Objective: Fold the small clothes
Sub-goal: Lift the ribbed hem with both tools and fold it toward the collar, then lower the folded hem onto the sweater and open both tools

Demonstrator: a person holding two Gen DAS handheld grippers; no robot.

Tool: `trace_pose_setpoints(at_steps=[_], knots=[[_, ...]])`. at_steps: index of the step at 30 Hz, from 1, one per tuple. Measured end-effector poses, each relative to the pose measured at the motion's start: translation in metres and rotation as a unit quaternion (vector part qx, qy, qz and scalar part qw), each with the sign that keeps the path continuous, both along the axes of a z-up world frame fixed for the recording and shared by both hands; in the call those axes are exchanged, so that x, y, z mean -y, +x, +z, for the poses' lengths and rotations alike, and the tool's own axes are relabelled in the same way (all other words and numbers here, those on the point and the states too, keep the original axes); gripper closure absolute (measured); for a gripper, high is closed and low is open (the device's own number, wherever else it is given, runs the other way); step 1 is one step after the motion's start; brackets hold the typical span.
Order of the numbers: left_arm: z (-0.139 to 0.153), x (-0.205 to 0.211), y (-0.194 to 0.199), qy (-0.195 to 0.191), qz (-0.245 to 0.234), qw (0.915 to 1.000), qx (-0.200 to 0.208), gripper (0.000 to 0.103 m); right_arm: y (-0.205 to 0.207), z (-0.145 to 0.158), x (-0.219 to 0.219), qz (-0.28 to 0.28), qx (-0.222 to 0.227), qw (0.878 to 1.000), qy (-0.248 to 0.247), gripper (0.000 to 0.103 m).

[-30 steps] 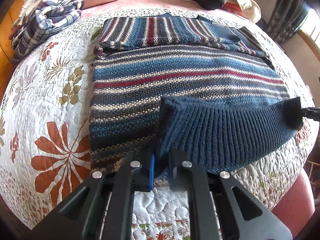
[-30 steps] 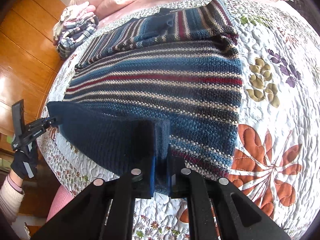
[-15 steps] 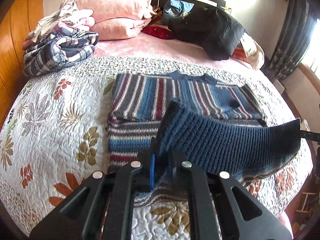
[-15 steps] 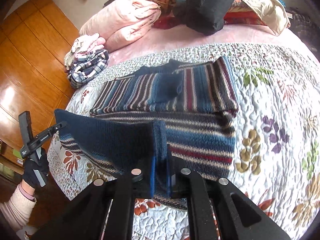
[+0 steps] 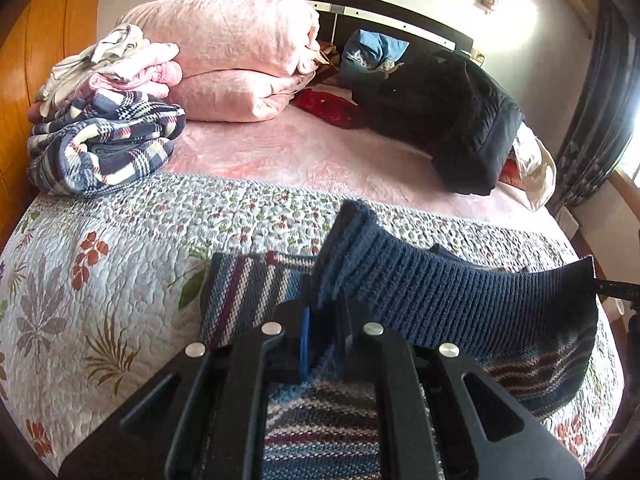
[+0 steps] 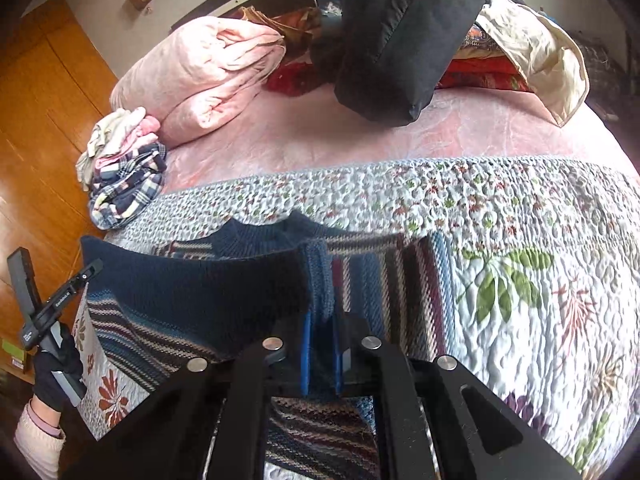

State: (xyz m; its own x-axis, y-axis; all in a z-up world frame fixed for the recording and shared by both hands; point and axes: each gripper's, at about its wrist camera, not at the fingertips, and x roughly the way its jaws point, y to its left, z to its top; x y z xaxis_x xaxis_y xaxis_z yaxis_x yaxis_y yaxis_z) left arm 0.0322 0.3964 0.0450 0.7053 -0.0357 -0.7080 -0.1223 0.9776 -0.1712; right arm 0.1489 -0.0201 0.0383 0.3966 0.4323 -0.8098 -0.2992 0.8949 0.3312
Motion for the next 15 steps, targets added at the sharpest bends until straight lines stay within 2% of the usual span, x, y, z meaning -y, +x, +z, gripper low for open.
trace_pose_setpoints(at_steps=[3,6,11,15], knots=[[-0.012,0.004,0.032,0.012,-0.006,0.9999,-0.005,0.095,0.029,-0.013,-0.009,-0.003,0.003,1.000,-0.019,0.095],[-0.036,0.003,0.057,0.009,0.003,0.9996,-0.026,0.095,0.054,-0.033,-0.019,-0.006,-0.005,0.999,-0.036,0.095],[-0.078,-0.018,0.076,-0.012,0.030,0.9977,-0.059,0.095,0.078,-0.069,-0.029,-0.013,-0.023,0.998,-0.063,0.095],[-0.100,-0.020,0.083,-0.001,0.028,0.9965,-0.079,0.095,0.085,-0.090,-0.030,-0.017,-0.036,0.997,-0.073,0.095]])
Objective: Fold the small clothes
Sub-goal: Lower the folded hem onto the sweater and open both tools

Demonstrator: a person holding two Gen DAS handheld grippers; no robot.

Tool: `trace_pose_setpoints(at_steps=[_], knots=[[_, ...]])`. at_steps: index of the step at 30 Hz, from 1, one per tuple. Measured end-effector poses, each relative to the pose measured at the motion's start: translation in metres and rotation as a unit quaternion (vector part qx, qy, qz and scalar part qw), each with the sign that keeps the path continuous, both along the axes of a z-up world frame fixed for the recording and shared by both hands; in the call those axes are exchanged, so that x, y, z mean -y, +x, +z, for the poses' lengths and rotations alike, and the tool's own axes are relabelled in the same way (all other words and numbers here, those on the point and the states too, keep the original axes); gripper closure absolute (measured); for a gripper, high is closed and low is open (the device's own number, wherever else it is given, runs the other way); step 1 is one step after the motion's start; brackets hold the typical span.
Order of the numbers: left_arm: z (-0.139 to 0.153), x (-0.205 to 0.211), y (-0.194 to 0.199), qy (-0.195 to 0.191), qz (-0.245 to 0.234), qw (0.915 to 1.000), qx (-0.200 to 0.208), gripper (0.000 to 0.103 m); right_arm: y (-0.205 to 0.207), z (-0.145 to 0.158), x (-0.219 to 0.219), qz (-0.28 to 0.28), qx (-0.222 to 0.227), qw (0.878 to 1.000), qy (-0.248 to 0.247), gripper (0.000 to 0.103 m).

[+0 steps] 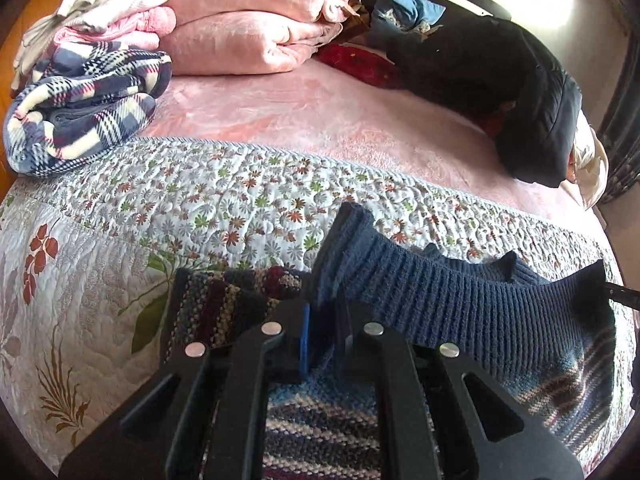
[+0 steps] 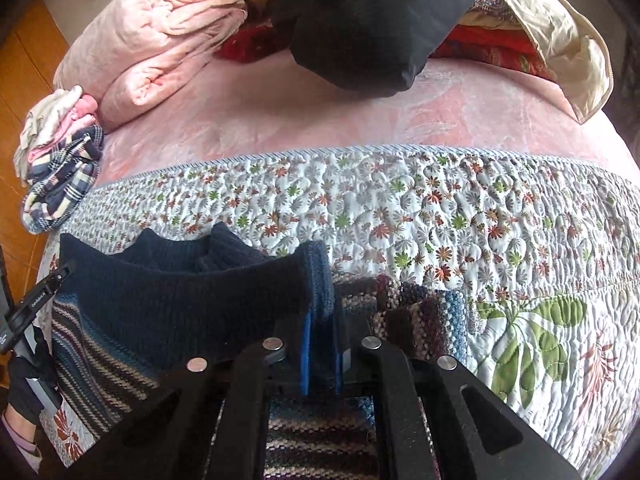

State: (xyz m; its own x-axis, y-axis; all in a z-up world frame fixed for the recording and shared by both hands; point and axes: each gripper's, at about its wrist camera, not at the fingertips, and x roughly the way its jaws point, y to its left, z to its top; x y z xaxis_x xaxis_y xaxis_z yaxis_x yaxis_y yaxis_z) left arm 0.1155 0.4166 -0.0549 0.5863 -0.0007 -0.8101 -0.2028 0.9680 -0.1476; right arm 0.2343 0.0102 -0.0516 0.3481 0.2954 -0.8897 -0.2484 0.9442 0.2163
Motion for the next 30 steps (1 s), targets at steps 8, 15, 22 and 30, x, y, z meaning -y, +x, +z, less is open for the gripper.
trace_pose_setpoints(at_steps=[8,15,22,30], knots=[[-0.022,0.003,0.013,0.023,-0.004,0.9993,-0.030,0.089,0.005,-0.028,0.000,-0.007,-0.016,1.000,-0.011,0.095],[-0.020,0.000,0.008,0.024,0.003,0.9990,-0.039,0.081,0.000,-0.031,0.002,-0.017,-0.017,1.000,-0.018,0.087],[0.028,-0.036,-0.032,0.001,0.058,0.9983,0.007,0.074,-0.040,0.022,0.030,0.000,0.013,1.000,0.006,0.084],[0.057,-0.006,-0.100,-0.007,-0.005,1.0000,0.005,0.072,-0.118,0.038,0.043,0.050,-0.011,0.997,0.064,0.084]])
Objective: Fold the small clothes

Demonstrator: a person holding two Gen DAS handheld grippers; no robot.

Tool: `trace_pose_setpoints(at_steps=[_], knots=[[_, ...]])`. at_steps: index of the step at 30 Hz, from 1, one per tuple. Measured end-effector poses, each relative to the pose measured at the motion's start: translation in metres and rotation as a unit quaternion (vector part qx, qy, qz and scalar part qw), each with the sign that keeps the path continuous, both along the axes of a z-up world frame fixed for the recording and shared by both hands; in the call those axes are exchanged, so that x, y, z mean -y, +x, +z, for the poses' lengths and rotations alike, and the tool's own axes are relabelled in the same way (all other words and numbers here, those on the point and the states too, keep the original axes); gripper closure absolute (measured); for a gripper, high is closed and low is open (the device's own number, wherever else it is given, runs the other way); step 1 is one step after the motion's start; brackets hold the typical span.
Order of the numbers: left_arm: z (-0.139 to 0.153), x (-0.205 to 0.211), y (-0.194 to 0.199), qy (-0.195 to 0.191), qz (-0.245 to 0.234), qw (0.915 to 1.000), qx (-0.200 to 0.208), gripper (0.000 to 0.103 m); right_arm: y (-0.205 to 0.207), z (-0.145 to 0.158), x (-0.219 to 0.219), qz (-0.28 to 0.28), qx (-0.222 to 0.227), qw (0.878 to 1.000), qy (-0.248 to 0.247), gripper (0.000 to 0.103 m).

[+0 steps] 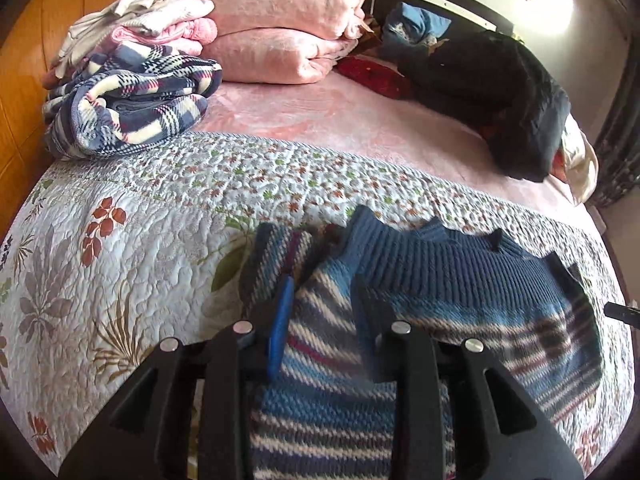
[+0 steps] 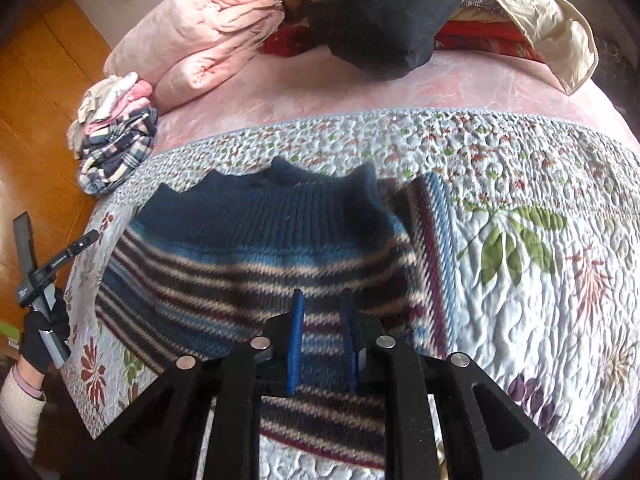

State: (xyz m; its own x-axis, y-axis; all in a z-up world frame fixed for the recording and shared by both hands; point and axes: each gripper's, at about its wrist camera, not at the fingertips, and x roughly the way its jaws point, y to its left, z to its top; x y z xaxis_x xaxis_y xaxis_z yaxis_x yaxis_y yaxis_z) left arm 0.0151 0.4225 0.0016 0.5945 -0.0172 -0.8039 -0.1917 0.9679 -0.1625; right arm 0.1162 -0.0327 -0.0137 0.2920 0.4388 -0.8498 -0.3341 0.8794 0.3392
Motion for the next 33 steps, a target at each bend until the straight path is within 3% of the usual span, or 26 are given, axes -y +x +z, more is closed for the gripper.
trace_pose_setpoints(at_steps=[5,8,11,20,22,24,26,33], knots=[[-0.025,0.033,-0.017,0.023,-0.047,0.9982,-0.030,0.069,-0.024,-0.025,0.008,-0.005,-0.017,0.999,-0.029,0.083],[-0.046,0.034,-0.018,0.018,-0.052,0.9969,-0.056,0.069,-0.026,-0.048,0.017,-0.017,-0.039,0.998,-0.050,0.083],[-0.066,0.030,-0.015,0.020,-0.044,0.9956,-0.080,0.068,-0.024,-0.066,0.028,-0.031,-0.063,0.997,-0.032,0.084],[-0.074,0.023,-0.013,0.004,-0.032,0.9955,-0.089,0.066,-0.025,-0.074,0.029,-0.029,-0.068,0.997,-0.026,0.084],[-0.066,0.026,-0.012,0.004,-0.029,0.9950,-0.095,0.067,-0.026,-0.062,0.031,-0.032,-0.070,0.997,-0.012,0.079],[-0.054,0.030,-0.013,-0.015,-0.032,0.9957,-0.086,0.061,-0.027,-0.044,0.036,-0.035,-0.050,0.998,0.002,0.049],[-0.044,0.037,-0.012,-0.012,-0.032,0.9960,-0.083,0.053,-0.022,-0.032,0.043,-0.046,-0.035,0.998,-0.008,0.038],[-0.042,0.063,0.005,-0.014,-0.053,0.9948,-0.086,0.046,0.006,-0.055,0.066,-0.074,-0.085,0.994,0.002,0.037]])
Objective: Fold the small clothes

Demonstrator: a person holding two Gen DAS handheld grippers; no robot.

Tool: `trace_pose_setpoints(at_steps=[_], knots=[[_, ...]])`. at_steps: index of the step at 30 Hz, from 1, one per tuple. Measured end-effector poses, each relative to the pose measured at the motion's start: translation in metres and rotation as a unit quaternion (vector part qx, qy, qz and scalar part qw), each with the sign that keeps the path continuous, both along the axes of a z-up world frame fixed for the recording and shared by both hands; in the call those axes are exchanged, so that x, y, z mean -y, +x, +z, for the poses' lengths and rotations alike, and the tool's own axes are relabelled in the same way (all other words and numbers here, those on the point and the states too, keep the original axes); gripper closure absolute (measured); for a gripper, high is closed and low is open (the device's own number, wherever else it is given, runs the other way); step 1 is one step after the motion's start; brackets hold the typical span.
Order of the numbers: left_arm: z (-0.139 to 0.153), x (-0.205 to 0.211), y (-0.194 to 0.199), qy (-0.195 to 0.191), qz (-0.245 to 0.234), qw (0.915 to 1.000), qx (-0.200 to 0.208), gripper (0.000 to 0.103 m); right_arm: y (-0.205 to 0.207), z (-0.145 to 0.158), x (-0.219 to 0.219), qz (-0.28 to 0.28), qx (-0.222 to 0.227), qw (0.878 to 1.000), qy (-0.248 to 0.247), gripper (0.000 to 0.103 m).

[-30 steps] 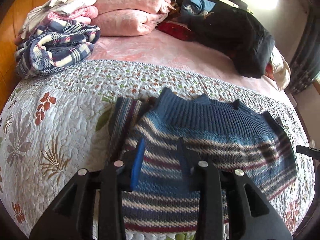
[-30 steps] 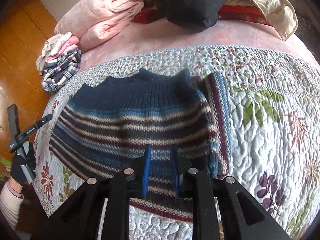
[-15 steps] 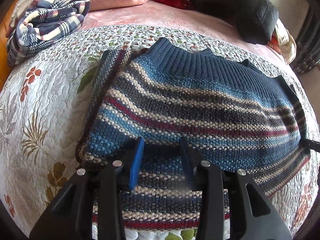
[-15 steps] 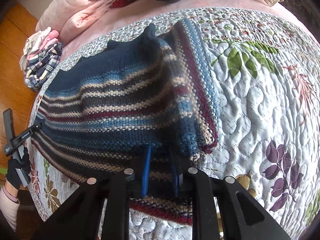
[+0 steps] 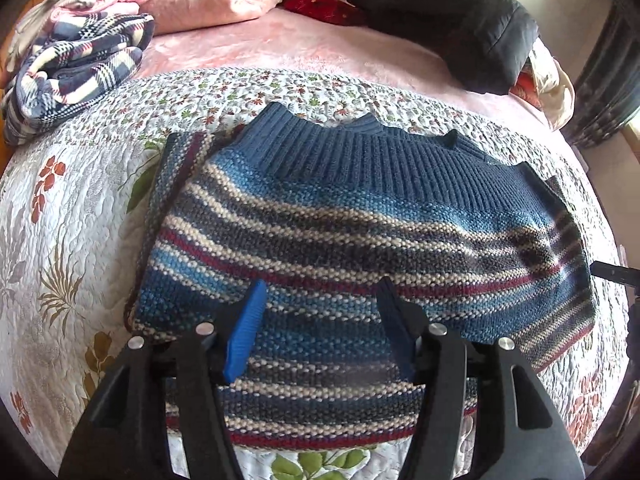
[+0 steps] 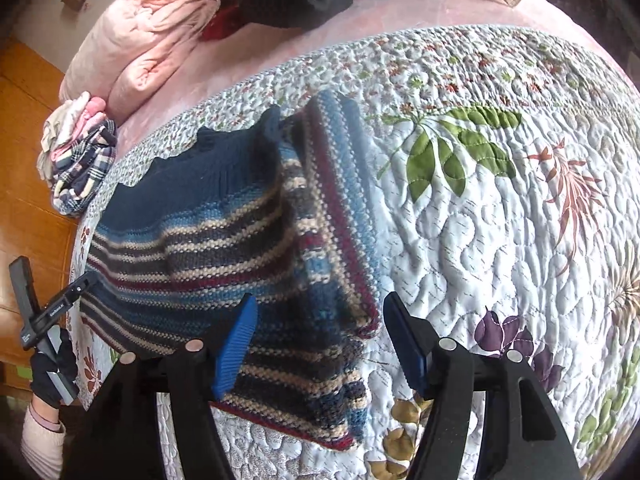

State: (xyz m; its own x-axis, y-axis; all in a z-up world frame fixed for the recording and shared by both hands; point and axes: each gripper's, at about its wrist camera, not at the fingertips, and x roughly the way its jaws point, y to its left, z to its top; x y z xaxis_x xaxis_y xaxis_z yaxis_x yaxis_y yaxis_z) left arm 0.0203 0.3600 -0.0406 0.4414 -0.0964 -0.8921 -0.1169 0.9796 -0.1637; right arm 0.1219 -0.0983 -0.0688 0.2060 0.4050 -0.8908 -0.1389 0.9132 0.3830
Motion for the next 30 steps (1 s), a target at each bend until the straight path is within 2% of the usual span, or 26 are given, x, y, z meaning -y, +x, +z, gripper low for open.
trace_pose_setpoints(at_steps=[6,13,19,21,24,30], knots=[[-0.017,-0.002,0.009,-0.017,0.012,0.9996,-0.020,0.045,0.009,-0.021,0.004,-0.016,-0.022,0.999,0.025,0.037],[-0.025,-0.007,0.009,-0.025,0.012,0.9993,-0.025,0.045,0.008,-0.033,0.002,-0.016,-0.021,0.999,0.032,0.038],[-0.029,-0.005,0.011,-0.028,0.007,0.9993,-0.024,0.041,0.011,-0.037,-0.001,-0.017,-0.028,0.998,0.052,0.056],[-0.029,-0.006,0.011,-0.028,0.005,0.9993,-0.023,0.041,0.011,-0.036,0.000,-0.017,-0.027,0.998,0.060,0.066],[-0.030,-0.007,0.010,-0.028,0.001,0.9994,-0.022,0.041,0.010,-0.036,0.000,-0.018,-0.023,0.998,0.061,0.069],[-0.033,-0.007,0.010,-0.029,-0.001,0.9993,-0.023,0.040,0.009,-0.040,0.001,-0.020,-0.021,0.998,0.056,0.069]])
